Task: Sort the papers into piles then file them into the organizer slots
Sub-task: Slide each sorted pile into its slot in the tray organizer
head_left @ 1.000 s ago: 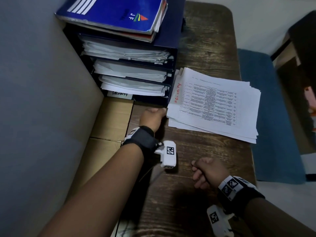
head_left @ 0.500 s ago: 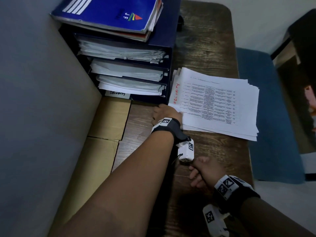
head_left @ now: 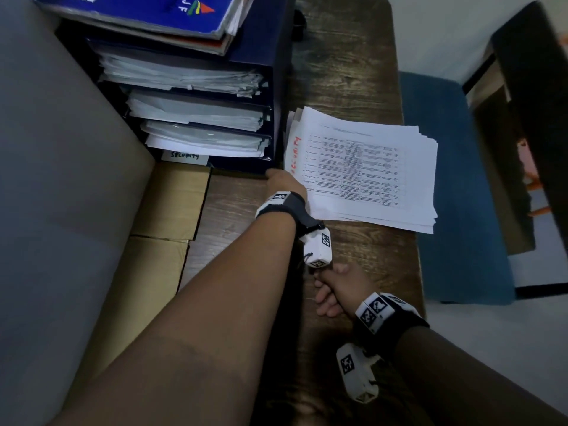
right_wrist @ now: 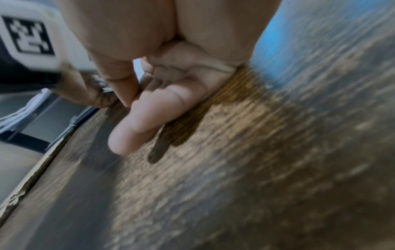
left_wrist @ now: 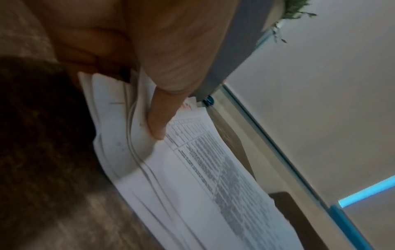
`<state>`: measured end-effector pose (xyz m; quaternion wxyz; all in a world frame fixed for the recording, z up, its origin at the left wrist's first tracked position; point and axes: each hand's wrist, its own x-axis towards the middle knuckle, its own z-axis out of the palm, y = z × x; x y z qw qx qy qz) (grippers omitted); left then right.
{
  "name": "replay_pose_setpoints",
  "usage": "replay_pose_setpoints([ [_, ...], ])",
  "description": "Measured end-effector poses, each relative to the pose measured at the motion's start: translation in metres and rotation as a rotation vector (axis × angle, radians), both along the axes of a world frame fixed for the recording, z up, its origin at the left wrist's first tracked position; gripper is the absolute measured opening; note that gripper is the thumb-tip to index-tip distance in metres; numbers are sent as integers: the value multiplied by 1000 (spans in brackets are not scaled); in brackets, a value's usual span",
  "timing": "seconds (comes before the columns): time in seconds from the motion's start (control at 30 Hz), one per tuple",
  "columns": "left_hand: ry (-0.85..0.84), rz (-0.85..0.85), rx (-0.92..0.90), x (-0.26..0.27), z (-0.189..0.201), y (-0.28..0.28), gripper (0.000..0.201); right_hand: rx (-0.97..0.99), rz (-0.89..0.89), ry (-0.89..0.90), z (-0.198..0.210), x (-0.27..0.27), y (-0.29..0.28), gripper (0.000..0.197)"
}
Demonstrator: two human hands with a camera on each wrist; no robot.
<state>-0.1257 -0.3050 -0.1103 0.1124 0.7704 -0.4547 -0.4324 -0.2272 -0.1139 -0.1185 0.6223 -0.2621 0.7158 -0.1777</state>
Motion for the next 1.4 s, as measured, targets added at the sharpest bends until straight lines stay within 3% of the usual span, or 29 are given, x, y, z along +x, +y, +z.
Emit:
replay_pose_setpoints([
  [0.13, 44, -115, -18, 12, -6, 2, 30, -13, -9, -17, -4, -2, 2, 20],
  [0.4, 81, -192, -48, 44, 0, 53, 36, -61, -24, -29, -2, -4, 4, 23],
  [0.6, 329, -103, 44, 105, 12, 138, 30, -84, 24, 8, 12, 0, 11, 25],
  [0.63, 342, -99, 46, 117, 14, 151, 31, -140, 75, 80, 17, -3, 14, 25],
  [0.73, 369, -115, 93, 152, 4, 185, 35, -438, 160, 527, 33, -31, 24, 17],
  [0.77, 381, -87, 113, 166, -1, 196, 34, -522, 82, 582, 38, -44, 26, 23],
  [0.8, 401, -56, 124, 178, -6, 208, 33, -548, 0, 582, 36, -60, 26, 42],
  [0.87, 467, -3, 151, 194, -9, 231, 30, -464, -87, 473, 31, -83, 22, 81],
  [0.9, 497, 14, 171, 200, -9, 242, 34, -411, -96, 376, 25, -90, 20, 88],
  [1.0, 549, 70, 176, 206, -4, 266, 36, -239, -238, -82, 11, -101, 23, 85],
  [1.1, 639, 142, 209, 213, 0, 283, 47, -194, -439, -372, -2, -118, 43, 108],
  [1.17, 723, 145, 255, 219, 0, 295, 57, -186, -403, -440, 12, -114, 64, 93],
  [1.23, 749, 108, 280, 222, 4, 303, 58, -166, -230, -473, 27, -100, 83, 70],
  [1.3, 727, 11, 262, 220, 14, 308, 50, -165, -151, -525, 37, -86, 90, 64],
  [1.4, 703, -92, 128, 209, 36, 305, 49, -267, -193, -453, 61, -68, 83, 58],
])
